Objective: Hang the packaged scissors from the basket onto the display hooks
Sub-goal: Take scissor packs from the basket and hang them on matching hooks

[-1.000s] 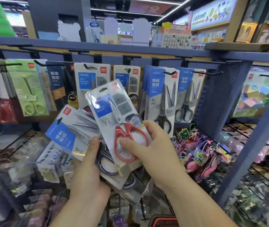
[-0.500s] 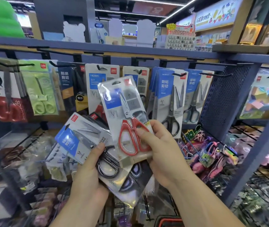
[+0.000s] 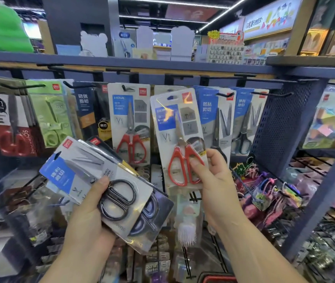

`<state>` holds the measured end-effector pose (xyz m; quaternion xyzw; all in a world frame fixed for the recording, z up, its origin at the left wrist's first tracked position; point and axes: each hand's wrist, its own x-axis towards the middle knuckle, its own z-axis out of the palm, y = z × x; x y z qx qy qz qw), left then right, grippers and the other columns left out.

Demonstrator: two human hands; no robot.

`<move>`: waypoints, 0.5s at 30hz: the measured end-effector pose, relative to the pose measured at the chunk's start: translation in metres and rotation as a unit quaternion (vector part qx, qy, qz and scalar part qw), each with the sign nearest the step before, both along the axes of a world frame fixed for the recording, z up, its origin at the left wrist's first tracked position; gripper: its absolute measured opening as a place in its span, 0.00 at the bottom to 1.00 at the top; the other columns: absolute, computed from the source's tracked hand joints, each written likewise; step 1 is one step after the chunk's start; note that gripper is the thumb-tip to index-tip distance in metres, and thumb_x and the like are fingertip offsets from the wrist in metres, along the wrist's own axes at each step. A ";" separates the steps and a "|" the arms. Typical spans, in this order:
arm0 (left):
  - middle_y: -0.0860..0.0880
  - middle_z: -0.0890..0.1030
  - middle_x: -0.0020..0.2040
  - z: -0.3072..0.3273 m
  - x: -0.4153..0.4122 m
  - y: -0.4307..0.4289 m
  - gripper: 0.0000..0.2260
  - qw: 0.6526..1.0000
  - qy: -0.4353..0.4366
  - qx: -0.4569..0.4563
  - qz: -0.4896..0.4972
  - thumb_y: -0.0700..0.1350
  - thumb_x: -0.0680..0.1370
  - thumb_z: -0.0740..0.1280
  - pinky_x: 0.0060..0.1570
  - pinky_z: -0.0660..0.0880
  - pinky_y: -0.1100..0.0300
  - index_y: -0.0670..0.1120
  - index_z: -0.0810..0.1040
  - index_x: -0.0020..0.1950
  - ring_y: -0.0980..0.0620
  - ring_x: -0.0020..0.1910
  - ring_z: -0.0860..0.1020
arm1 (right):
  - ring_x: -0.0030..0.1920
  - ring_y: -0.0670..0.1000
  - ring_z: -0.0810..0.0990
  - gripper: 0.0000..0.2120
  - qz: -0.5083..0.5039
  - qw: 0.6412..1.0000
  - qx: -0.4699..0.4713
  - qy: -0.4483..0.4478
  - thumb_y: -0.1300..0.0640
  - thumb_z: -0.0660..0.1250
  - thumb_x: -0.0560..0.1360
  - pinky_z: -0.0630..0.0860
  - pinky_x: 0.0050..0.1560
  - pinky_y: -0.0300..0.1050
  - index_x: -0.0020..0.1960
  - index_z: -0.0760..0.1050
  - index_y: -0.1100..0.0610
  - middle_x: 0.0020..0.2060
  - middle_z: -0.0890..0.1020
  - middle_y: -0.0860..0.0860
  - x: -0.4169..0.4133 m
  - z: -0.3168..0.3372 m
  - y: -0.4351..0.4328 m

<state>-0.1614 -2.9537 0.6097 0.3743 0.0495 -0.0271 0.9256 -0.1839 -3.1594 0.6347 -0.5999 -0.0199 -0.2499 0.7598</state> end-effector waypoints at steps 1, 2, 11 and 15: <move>0.47 0.88 0.59 0.001 0.000 0.001 0.19 1.000 0.001 0.001 0.003 0.50 0.75 0.70 0.48 0.85 0.47 0.49 0.83 0.66 0.48 0.54 0.88 | 0.44 0.48 0.83 0.05 -0.006 1.000 0.002 -0.004 0.63 0.67 0.82 0.80 0.45 0.41 0.53 0.76 0.55 0.45 0.85 0.50 0.004 -0.002 0.000; 0.47 0.88 0.59 0.001 0.000 0.002 0.19 1.000 0.002 0.001 0.003 0.50 0.76 0.70 0.47 0.85 0.47 0.49 0.83 0.66 0.48 0.53 0.88 | 0.45 0.49 0.83 0.04 -0.010 1.000 0.007 -0.006 0.63 0.67 0.82 0.80 0.47 0.43 0.54 0.75 0.54 0.45 0.85 0.49 0.008 -0.003 0.000; 0.48 0.87 0.60 0.004 0.005 0.018 0.19 1.000 -0.003 0.014 0.013 0.50 0.74 0.71 0.52 0.82 0.41 0.52 0.86 0.65 0.46 0.57 0.87 | 0.51 0.52 0.84 0.04 -0.080 0.996 -0.030 0.006 0.57 0.68 0.83 0.80 0.56 0.53 0.55 0.77 0.48 0.54 0.85 0.56 0.047 -0.020 0.007; 0.48 0.86 0.62 0.006 0.005 0.024 0.37 1.000 0.000 0.019 0.021 0.54 0.59 0.81 0.52 0.83 0.40 0.53 0.83 0.69 0.46 0.60 0.86 | 0.43 0.51 0.80 0.08 -0.133 0.988 -0.067 0.047 0.51 0.68 0.83 0.80 0.49 0.62 0.44 0.78 0.46 0.42 0.83 0.50 0.068 -0.019 0.011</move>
